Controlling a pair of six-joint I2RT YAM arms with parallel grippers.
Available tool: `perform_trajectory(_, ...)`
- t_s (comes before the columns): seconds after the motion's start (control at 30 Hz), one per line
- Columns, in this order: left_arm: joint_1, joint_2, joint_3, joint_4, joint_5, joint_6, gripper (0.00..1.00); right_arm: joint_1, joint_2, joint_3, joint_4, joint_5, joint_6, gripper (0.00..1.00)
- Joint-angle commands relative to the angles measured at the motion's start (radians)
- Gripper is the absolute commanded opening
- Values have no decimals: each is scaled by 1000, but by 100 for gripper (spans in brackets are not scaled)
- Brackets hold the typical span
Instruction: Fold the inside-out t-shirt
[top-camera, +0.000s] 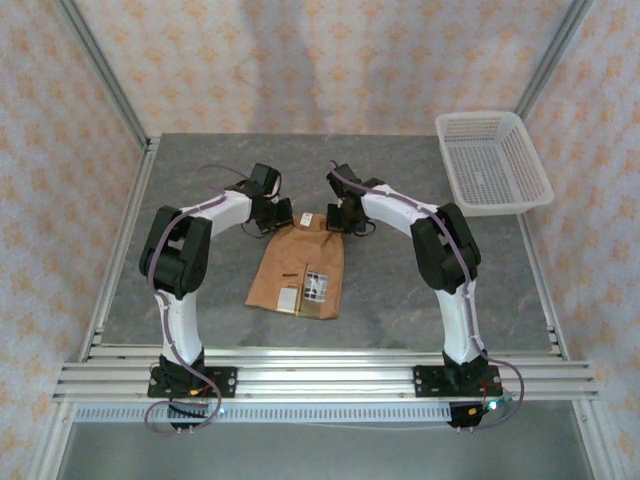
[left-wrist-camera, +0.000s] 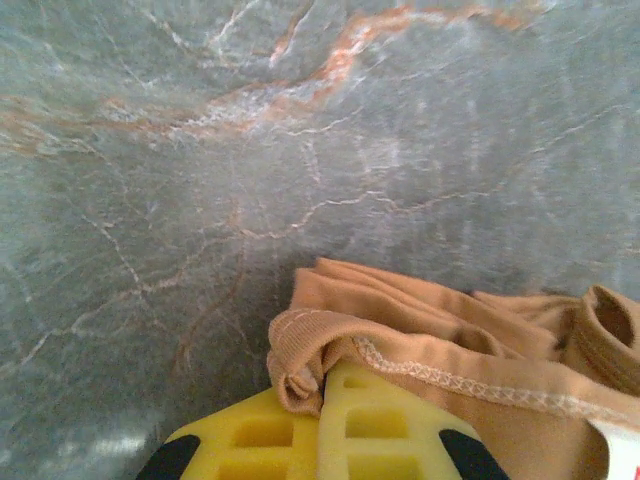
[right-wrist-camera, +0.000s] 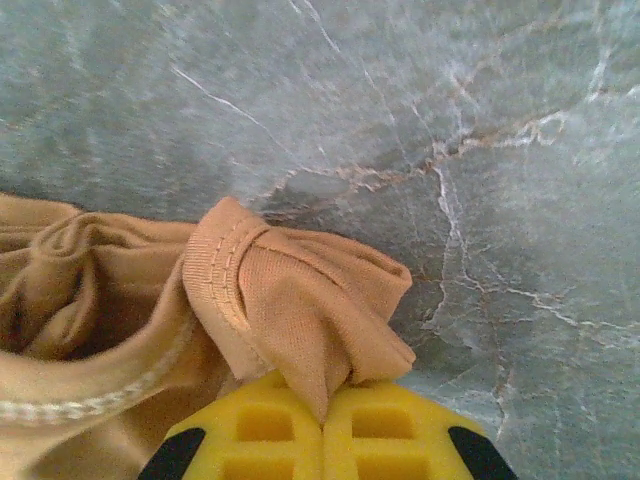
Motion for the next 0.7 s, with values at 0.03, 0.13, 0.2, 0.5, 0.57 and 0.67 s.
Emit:
perform_trajectory(0.03, 33, -105, 116, -55, 2, -5, 0, -41, -91, 114, -38, 15, -40, 0)
perform_trajectory(0.13, 66, -96, 214, -77, 34, -16, 0, -75, -82, 231, -73, -6, -39, 0)
perform_trajectory(0.2, 79, -81, 299, -100, 45, -18, 0, -93, -66, 339, -104, -23, -42, 0)
perform_trajectory(0.5, 93, -63, 638, -116, 52, -29, 0, -123, 84, 971, -338, -90, -129, 0)
perform_trajectory(0.57, 89, -149, 534, -44, 50, -32, 0, -122, 42, 884, -329, -130, -142, 0)
perform_trajectory(0.67, 65, -262, 277, 86, 40, -33, 0, -101, -121, 472, -150, -161, -137, 0)
